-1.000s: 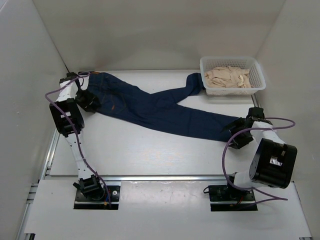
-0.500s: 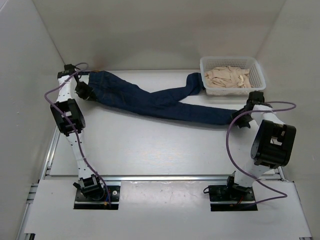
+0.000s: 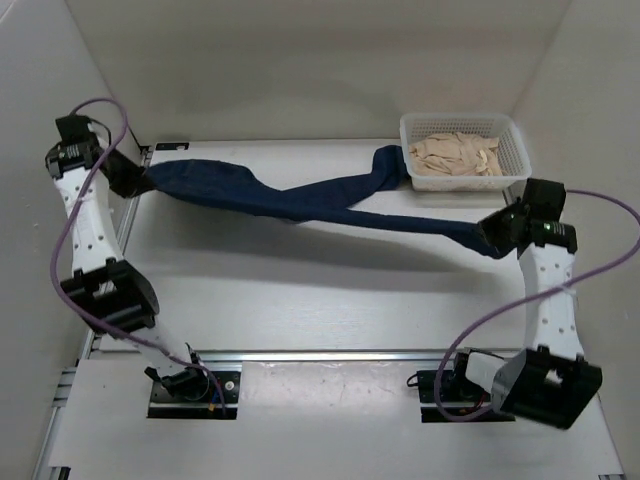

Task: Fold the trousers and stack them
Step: Flatten the trousers out

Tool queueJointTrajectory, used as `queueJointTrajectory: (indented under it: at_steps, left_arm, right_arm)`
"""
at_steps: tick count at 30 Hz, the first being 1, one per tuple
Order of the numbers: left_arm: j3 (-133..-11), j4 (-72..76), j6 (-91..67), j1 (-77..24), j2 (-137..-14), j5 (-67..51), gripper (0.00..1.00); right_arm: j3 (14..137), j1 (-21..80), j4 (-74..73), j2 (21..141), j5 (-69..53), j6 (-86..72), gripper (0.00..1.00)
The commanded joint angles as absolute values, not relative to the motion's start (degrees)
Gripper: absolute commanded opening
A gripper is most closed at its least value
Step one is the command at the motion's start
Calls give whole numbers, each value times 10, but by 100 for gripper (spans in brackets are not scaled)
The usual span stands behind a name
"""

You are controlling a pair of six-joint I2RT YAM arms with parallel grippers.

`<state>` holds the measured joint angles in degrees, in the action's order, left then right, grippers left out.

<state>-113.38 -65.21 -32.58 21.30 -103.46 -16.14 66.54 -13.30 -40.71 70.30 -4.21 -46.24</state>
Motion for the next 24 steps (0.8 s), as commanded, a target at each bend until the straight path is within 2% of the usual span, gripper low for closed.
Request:
queueJointTrajectory:
  at_steps: [1,4,5,6,7,8,9,10,11,14,15,17,18,19,20,21,22,24]
  left_arm:
    - [-945,-651,-299,263,-923,-87,10]
    - [-816,-651,-306,282,-807,-62,10]
    - [-750,-663,-306,288,-778,-53,10]
    - [-724,-678,-312,295,-720,-53,14]
    - [-704,-679,-312,295,-693,-53,26]
    - [-693,-685,-312,295,-669,-61,41]
    - [-693,-691,-305,295,-634,-62,59]
    - [-702,-696,-305,295,-623,-55,77]
    - [-720,-704,-298,295,-623,-55,84]
    - [-804,-704,-298,279,-649,-43,82]
    - [-836,-691,-298,273,-661,-55,67]
    - [-852,-666,-291,265,-698,-84,37]
    - [-852,-629,-280,252,-709,-123,26]
    - [-858,-618,-280,244,-743,-129,10]
    - [-866,-618,-280,234,-764,-129,10]
    - [-874,-608,-270,208,-788,-129,10]
    - [-902,-608,-270,194,-814,-113,10]
    - [-934,-630,-261,163,-888,-99,22]
  right_arm:
    - [579,-142,-502,614,36,-453,0]
    - [527,-142,-562,544,68,-463,0]
    - [500,-142,-576,521,83,-470,1]
    - [490,-142,-586,512,109,-470,6]
    - [483,-142,-586,505,109,-470,15]
    - [483,-142,-586,499,104,-464,45]
    - [483,-142,-578,499,96,-464,63]
    - [489,-142,-556,499,84,-454,74]
    - [497,-142,-542,514,54,-438,80]
    - [546,-131,-486,547,33,-406,88]
    - [571,-131,-470,561,15,-396,88]
    - [598,-125,-422,616,-52,-368,81]
    - [632,-104,-416,640,-75,-338,66]
    - [653,-89,-416,692,-84,-329,50]
    - [671,-70,-416,719,-90,-316,36]
    - [712,-23,-422,744,-90,-289,18]
    - [731,0,-427,771,-90,-280,14]
    - [764,58,-438,841,-75,-272,7]
